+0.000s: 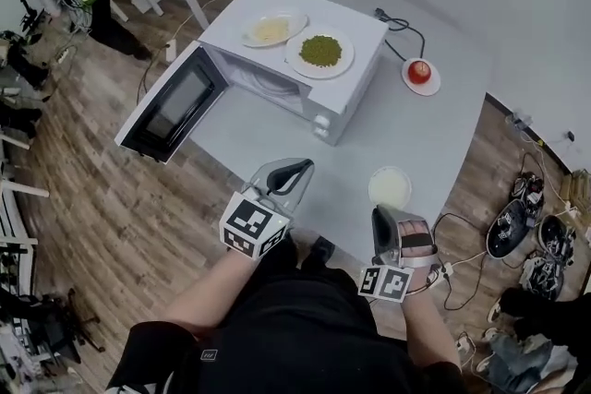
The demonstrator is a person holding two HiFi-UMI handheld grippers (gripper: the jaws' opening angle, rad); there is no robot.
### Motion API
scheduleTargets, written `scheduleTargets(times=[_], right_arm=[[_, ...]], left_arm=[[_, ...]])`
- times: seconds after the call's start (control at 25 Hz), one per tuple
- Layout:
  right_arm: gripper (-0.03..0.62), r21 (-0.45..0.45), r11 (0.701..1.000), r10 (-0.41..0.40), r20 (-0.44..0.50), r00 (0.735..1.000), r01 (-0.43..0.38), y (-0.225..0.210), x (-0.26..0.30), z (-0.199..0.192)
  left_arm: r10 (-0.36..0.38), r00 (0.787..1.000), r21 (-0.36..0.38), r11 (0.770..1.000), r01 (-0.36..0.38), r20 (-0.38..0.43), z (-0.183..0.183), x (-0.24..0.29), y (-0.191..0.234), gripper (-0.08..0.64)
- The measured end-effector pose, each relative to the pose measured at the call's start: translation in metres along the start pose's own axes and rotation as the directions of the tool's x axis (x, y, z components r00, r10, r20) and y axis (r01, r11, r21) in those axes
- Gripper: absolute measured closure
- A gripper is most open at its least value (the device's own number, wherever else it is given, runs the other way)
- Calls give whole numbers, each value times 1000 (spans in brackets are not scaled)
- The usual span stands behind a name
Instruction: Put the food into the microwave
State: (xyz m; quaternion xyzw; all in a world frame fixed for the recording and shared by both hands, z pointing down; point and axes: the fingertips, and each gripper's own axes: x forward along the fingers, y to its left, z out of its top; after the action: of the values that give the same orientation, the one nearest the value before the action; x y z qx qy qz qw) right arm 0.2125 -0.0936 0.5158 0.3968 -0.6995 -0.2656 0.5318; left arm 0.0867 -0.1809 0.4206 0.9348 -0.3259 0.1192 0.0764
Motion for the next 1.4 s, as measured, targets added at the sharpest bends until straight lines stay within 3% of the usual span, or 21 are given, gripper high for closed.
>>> scheduleTargets(times=[0.28,0.64,1.04,1.4], right_arm=[[529,-74,997,27,70,997,-21,-10,14,53],[529,-146,989,2,105,995,13,-30,42,146],[529,-93,995,-14,73,997,21,-31,114,255],[529,-62,998,5,67,998,0,-37,191,283]], left_arm=[[20,1000,-2,1000,-20,-14,-3,-28,35,548],[-16,999,65,998,18,-32,-2,-73,110,549],[-79,995,74,994,83,-53,-27,-113,196,549],[-81,995,61,995,85,-58,-26,-96,235,548]])
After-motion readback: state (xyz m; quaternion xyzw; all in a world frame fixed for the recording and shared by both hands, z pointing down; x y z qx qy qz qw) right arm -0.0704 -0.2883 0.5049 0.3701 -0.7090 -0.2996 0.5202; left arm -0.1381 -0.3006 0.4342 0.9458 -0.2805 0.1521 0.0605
